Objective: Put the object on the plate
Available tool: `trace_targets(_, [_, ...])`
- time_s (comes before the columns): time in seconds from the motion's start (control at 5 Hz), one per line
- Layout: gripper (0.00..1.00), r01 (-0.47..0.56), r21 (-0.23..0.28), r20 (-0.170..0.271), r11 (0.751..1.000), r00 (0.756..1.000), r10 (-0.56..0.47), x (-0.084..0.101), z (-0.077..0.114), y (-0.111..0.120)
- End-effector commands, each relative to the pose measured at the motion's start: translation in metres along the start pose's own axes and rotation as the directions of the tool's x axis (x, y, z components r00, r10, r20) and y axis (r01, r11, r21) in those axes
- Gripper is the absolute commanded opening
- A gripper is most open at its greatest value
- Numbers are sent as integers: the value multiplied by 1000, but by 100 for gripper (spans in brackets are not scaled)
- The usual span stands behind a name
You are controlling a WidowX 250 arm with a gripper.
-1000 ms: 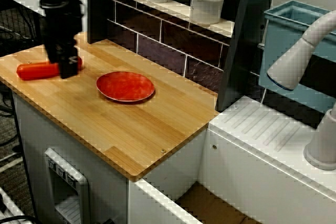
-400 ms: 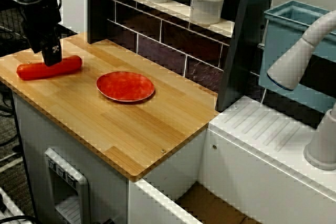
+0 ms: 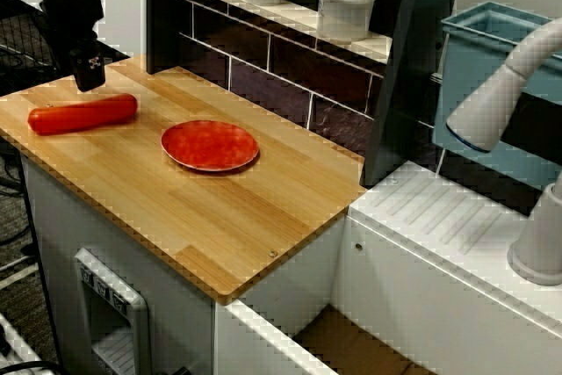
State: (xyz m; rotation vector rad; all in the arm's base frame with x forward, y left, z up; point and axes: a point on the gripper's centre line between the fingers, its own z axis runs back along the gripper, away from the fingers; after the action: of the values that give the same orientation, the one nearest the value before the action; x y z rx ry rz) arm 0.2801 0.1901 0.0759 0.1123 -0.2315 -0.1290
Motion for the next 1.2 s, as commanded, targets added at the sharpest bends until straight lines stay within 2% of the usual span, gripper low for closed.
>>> trace_targets(0.0, [100,21,9,38,1000,999,-22,1,11,3])
trace_targets(0.2, [100,30,-12,40,999,999,-29,-2,11,-5])
trace_targets(0.6, [100,28,11,41,1000,999,-28,-8,0,-18])
trace_targets(1.0, [100,21,38,24,999,999,-21,-6,-17,-17])
